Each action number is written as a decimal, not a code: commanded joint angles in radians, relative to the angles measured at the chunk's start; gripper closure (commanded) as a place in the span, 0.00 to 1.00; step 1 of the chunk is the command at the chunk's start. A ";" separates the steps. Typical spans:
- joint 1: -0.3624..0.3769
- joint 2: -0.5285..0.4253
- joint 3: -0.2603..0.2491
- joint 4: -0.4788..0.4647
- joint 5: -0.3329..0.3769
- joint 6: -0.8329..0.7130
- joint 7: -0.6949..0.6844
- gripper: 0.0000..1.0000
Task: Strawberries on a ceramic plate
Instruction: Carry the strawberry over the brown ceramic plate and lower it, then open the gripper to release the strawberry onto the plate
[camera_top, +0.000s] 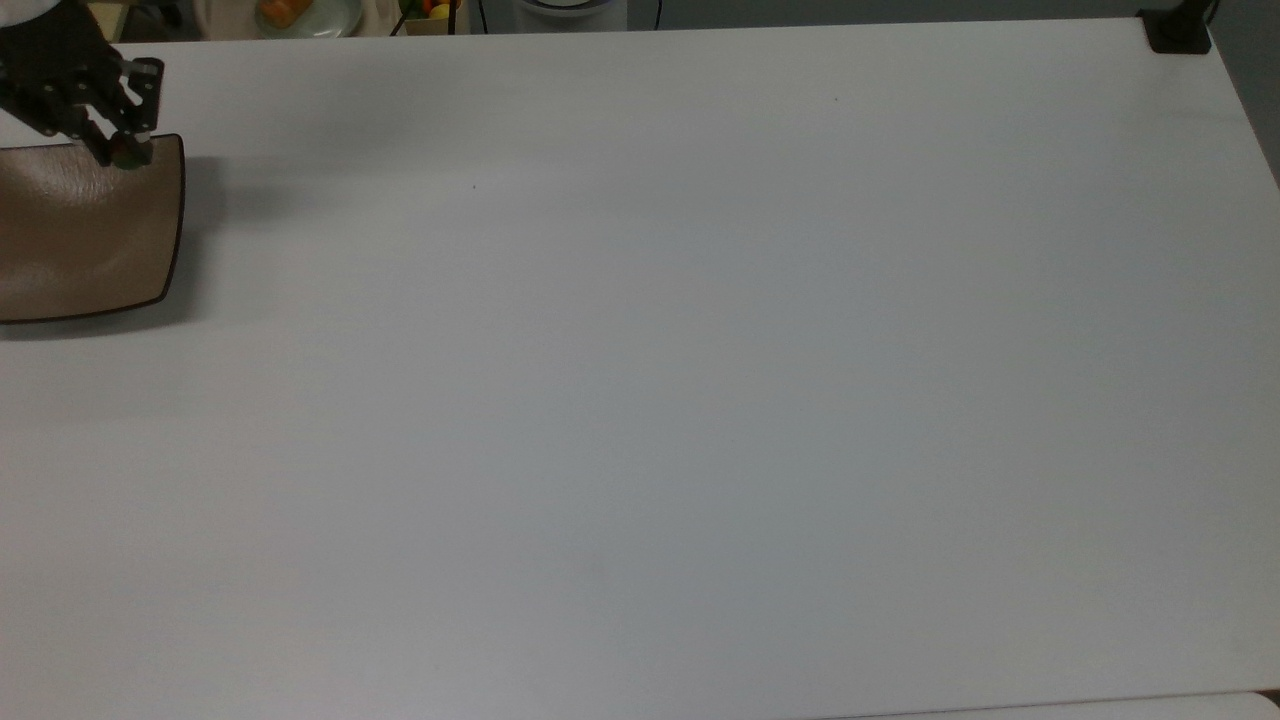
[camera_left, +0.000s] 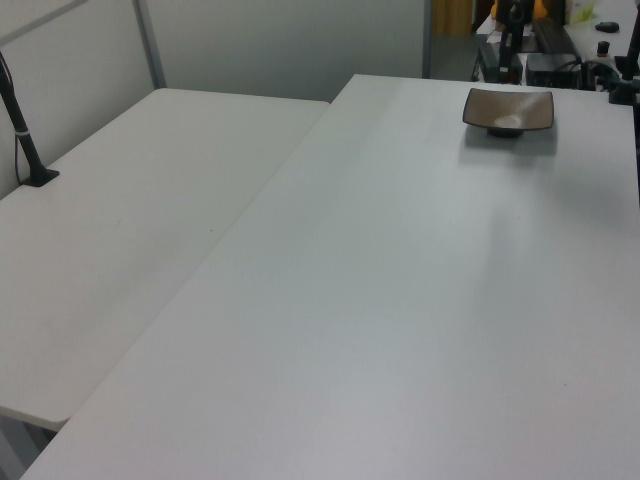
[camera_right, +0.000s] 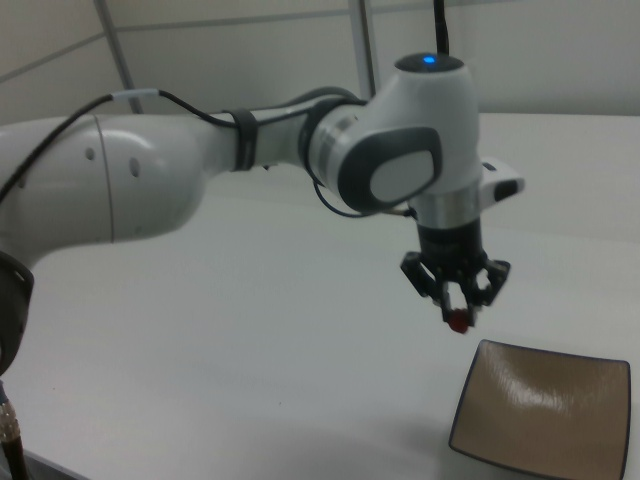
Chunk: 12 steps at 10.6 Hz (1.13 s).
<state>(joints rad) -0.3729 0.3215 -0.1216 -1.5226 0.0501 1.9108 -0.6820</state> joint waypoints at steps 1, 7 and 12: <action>-0.038 0.040 0.000 -0.050 -0.010 0.149 -0.134 0.93; -0.101 0.160 -0.001 -0.062 -0.012 0.362 -0.202 0.91; -0.101 0.188 -0.001 -0.070 -0.010 0.407 -0.195 0.28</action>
<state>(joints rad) -0.4765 0.5125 -0.1219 -1.5731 0.0499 2.2817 -0.8648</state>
